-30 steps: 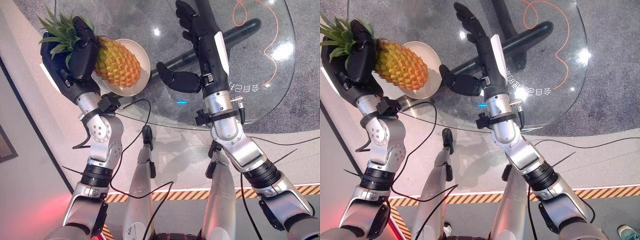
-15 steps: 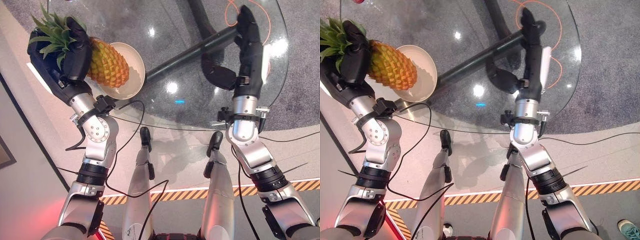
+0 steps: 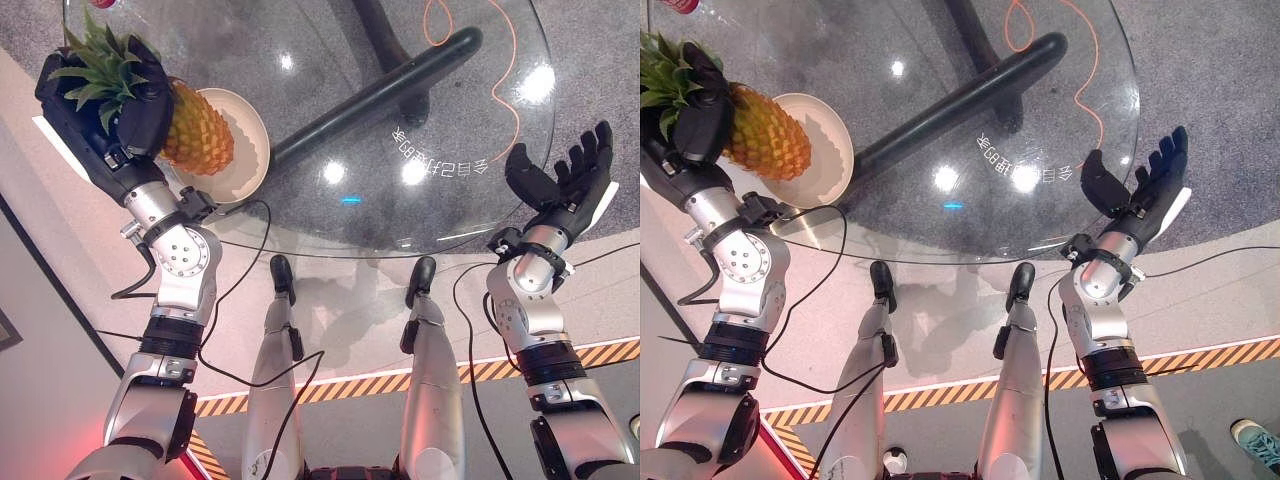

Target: Pick up the fruit to the plate

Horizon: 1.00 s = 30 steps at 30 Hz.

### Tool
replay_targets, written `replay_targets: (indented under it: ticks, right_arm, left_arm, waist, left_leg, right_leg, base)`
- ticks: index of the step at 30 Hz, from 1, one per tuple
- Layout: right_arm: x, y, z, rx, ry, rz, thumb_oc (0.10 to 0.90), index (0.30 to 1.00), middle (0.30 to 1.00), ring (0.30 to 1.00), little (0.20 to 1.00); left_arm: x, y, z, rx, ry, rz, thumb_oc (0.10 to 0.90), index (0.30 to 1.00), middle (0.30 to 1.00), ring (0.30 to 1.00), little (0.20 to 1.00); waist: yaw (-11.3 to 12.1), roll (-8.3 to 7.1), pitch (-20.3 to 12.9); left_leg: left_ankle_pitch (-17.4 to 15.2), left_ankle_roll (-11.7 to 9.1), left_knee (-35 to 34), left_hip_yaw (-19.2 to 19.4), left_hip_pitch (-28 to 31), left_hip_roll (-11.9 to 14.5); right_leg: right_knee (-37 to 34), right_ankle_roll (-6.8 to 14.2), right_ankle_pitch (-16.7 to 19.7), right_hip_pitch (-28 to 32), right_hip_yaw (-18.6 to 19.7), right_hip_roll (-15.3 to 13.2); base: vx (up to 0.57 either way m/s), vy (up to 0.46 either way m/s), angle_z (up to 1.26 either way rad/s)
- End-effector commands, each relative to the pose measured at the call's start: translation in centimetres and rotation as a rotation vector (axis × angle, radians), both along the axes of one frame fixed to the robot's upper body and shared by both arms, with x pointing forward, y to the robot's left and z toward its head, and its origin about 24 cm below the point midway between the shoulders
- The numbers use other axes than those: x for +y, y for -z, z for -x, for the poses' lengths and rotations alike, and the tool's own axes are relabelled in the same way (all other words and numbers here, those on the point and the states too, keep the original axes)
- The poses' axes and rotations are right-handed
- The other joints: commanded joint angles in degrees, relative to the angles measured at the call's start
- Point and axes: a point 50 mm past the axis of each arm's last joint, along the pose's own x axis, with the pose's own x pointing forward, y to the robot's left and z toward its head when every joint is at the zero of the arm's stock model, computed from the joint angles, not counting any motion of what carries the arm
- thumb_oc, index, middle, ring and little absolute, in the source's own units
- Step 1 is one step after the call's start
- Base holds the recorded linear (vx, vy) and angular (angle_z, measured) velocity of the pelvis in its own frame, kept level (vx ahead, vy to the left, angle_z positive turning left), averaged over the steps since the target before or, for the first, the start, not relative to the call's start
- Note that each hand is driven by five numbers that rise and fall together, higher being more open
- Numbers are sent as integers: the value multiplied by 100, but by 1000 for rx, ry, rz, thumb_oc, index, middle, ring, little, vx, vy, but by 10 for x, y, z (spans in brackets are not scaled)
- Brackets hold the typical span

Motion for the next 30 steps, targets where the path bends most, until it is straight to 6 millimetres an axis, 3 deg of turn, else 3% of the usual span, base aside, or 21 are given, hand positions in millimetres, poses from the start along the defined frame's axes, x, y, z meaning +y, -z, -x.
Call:
replay_targets:
  ticks: [1, 8, 22, 30]
  right_arm:
    - [-32, -31, 8, -198, 80, -107, 800, 900, 900, 900, 900]
    - [-58, 9, 3, -78, 129, -271, 800, 900, 900, 900, 900]
    - [-95, 57, 11, 113, 218, -406, 800, 900, 900, 900, 900]
    - [-104, 77, 19, 187, 251, -456, 800, 900, 900, 900, 900]
  left_arm:
    - [13, -77, 30, -415, -95, -106, 100, 300, 300, 300, 200]
    - [16, -87, 23, -421, -147, -115, 100, 300, 300, 300, 200]
    - [29, -104, 10, -389, -225, -87, 100, 300, 300, 300, 200]
    - [31, -109, 5, -371, -244, -72, 100, 300, 300, 300, 200]
  waist:
    - [153, -306, -147]
    - [158, -363, -147]
    - [172, -412, -147]
    - [152, -455, -147]
  left_leg:
    - [-312, 14, 273, 3, 87, 27]
    - [-308, -13, 294, -7, 29, 62]
    - [-348, -36, 418, -23, -96, 103]
    - [-399, -29, 505, -52, -197, 125]
  right_leg:
    - [-513, -10, 341, 234, -326, 188]
    - [-523, -31, 347, 228, -351, 232]
    - [-482, -70, 290, 200, -386, 259]
    - [-437, -83, 254, 137, -390, 284]
  base:
    - [0, 0, 0]
    - [-12, -10, -5]
    - [0, 0, 0]
    - [0, 0, 0]
